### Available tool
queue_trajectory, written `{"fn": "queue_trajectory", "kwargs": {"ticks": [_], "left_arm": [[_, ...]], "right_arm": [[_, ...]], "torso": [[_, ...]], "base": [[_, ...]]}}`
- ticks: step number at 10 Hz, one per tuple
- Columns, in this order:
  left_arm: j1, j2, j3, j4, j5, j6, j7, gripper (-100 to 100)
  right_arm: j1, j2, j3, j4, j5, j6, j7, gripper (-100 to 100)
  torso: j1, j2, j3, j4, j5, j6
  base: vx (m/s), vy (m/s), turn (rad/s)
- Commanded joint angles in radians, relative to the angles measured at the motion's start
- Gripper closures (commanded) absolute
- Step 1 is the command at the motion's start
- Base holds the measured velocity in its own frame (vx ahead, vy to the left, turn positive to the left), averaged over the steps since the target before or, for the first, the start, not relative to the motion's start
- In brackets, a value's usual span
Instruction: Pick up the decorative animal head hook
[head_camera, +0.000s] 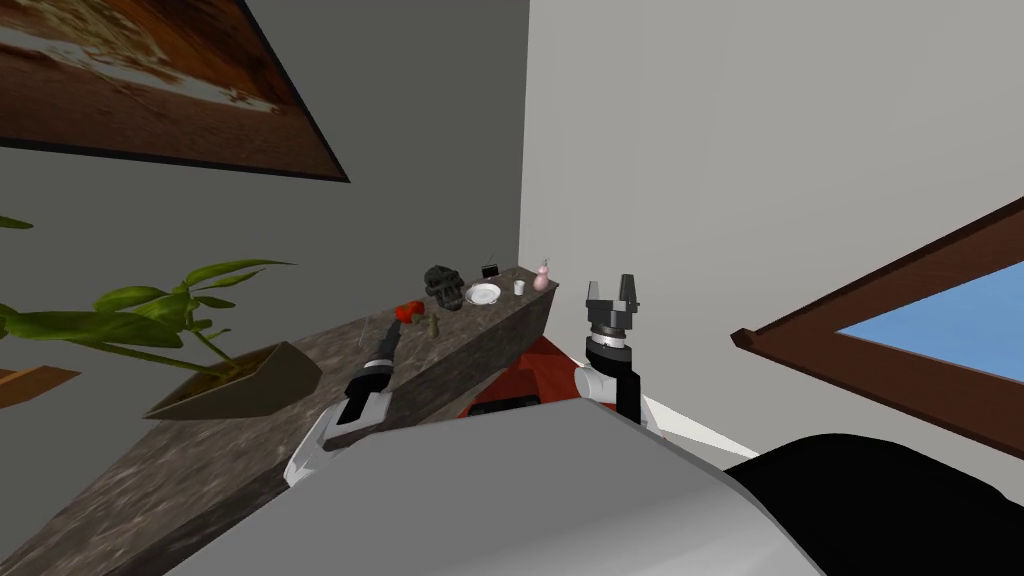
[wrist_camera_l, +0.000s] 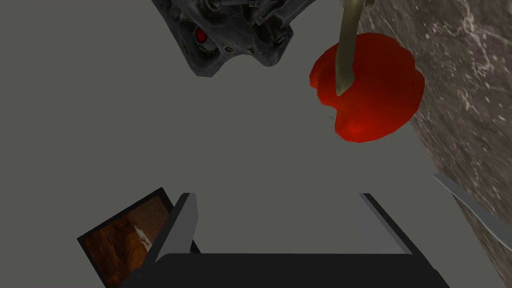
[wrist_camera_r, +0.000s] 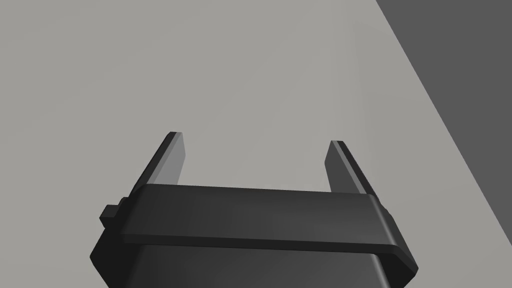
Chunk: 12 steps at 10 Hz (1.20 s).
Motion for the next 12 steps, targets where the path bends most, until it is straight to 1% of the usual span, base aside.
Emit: {"fn": "queue_trajectory", "kwargs": {"ticks": [1,2,3,5,6,7,8,9,10,11,12], "left_arm": [[-0.021,-0.016,0.014,0.049,-0.007,0.014,-0.027,-100],[-0.027,-0.023,0.022,0.069,-0.01,0.022,-0.039,-100],[-0.038,-0.036,0.034,0.102,-0.014,0.036,-0.06,-100],[-0.049,-0.054,0.046,0.134,-0.02,0.05,-0.081,-100],[-0.047,-0.044,0.043,0.126,-0.017,0.043,-0.07,-100],[-0.048,-0.045,0.043,0.129,-0.017,0.045,-0.073,0],[-0.085,0.003,0.032,0.178,0.015,0.004,-0.066,-100],[-0.085,0.003,0.032,0.206,0.015,0.004,-0.066,-100],[-0.085,0.003,0.032,0.223,0.015,0.004,-0.066,-100],[-0.121,0.051,0.021,0.264,0.047,-0.035,-0.06,-100],[-0.121,0.051,0.021,0.286,0.047,-0.035,-0.06,-100]], "right_arm": [[0.0,0.0,0.0,0.0,0.0,0.0,0.0,0],[0.0,0.0,0.0,0.0,0.0,0.0,0.0,0],[0.0,0.0,0.0,0.0,0.0,0.0,0.0,0],[0.0,0.0,0.0,0.0,0.0,0.0,0.0,0],[0.0,0.0,0.0,0.0,0.0,0.0,0.0,0],[0.0,0.0,0.0,0.0,0.0,0.0,0.0,0],[0.0,0.0,0.0,0.0,0.0,0.0,0.0,0],[0.0,0.0,0.0,0.0,0.0,0.0,0.0,0],[0.0,0.0,0.0,0.0,0.0,0.0,0.0,0],[0.0,0.0,0.0,0.0,0.0,0.0,0.0,0],[0.0,0.0,0.0,0.0,0.0,0.0,0.0,0]], "torso": [[0.0,0.0,0.0,0.0,0.0,0.0],[0.0,0.0,0.0,0.0,0.0,0.0],[0.0,0.001,0.0,0.0,0.0,0.0],[0.0,-0.001,-0.001,0.0,0.0,0.0],[-0.001,-0.001,-0.001,0.0,0.0,0.0],[0.0,0.003,0.001,0.0,0.0,0.0],[0.002,0.005,0.003,0.001,0.0,0.0],[-0.001,0.007,0.004,0.002,0.0,0.001],[-0.001,0.008,0.005,0.002,0.0,0.0],[0.001,0.008,0.005,0.002,0.0,0.0],[-0.001,0.008,0.005,0.002,0.0,0.001]], "base": [[0.097,-0.039,0.02],[0.089,-0.037,0.012],[0.114,-0.047,0.013],[0.121,-0.048,0.001],[0.049,-0.029,0.002],[0.01,-0.005,0.001],[-0.019,-0.054,-0.091],[-0.02,-0.059,-0.04],[-0.007,-0.026,0.017],[-0.012,-0.05,-0.086],[-0.014,-0.052,-0.044]]}}
